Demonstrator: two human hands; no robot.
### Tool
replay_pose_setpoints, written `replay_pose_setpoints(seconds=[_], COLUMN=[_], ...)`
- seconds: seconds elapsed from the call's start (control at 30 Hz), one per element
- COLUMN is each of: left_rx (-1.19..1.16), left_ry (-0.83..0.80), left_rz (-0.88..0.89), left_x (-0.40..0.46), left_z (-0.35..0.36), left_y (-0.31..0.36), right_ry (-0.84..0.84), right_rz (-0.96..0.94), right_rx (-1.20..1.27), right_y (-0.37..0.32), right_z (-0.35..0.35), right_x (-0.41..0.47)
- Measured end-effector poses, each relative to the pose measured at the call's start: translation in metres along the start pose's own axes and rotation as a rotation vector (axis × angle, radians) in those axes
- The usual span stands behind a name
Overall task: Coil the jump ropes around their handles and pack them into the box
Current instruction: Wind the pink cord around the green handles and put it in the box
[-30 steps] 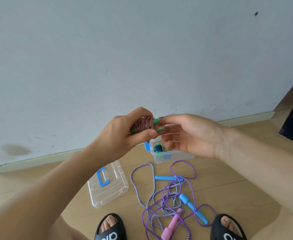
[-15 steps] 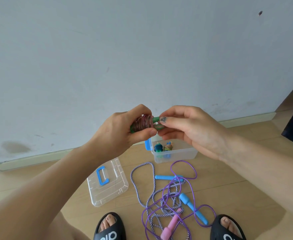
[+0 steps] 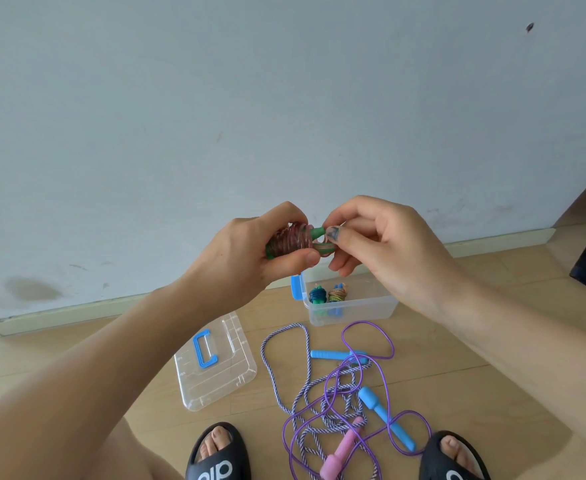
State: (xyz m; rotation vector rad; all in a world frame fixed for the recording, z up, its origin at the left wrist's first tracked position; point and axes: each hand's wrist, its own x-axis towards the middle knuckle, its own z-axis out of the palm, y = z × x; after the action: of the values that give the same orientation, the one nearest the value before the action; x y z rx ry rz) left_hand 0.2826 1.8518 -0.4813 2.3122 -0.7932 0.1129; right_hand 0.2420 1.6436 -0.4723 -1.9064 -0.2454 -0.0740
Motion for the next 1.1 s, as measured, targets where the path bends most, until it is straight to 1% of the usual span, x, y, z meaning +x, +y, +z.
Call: replay_pose_setpoints(seconds=[0.13,0.33,0.47,0.53,0.7,0.9,1.1], left_rx=[-0.031,-0.082,-0.085,-0.115,-0.293,-0.468,-0.496], left_ry=[-0.044,-0.150,-0.222,-0.216,-0.184,-0.172,-0.173], left_rz=[-0.025,-0.035,-0.029,-0.030,-0.069,-0.098,-0.124], left_x=[-0.001,-0.003,-0.006,-0.007,-0.005,-0.004,-0.002], left_z=[-0.001,-0.002,0.001,0.002,0.001,-0.001,-0.004], left_y=[0.002,0.006,0.011,0.014,0.017,0.016,0.017], right_ry=[-0.029,-0.056,-0.113,-0.129,-0.111,-0.145,-0.095], right_rz=[-0.041,-0.055,-0.027,-0.010,0.002,0.028,0.039], right_rx=[-0.053,0.003,0.027,0.060,0.124,0.187,0.239], right_y=[-0.001,-0.002,-0.001,0.000,-0.001,0.002,0.001], right_z=[-0.004,-0.005,-0.004,-0.003,-0.005,-0.004,-0.003], right_x=[0.000,0.000,0.001,0.002,0.005,0.004,0.004])
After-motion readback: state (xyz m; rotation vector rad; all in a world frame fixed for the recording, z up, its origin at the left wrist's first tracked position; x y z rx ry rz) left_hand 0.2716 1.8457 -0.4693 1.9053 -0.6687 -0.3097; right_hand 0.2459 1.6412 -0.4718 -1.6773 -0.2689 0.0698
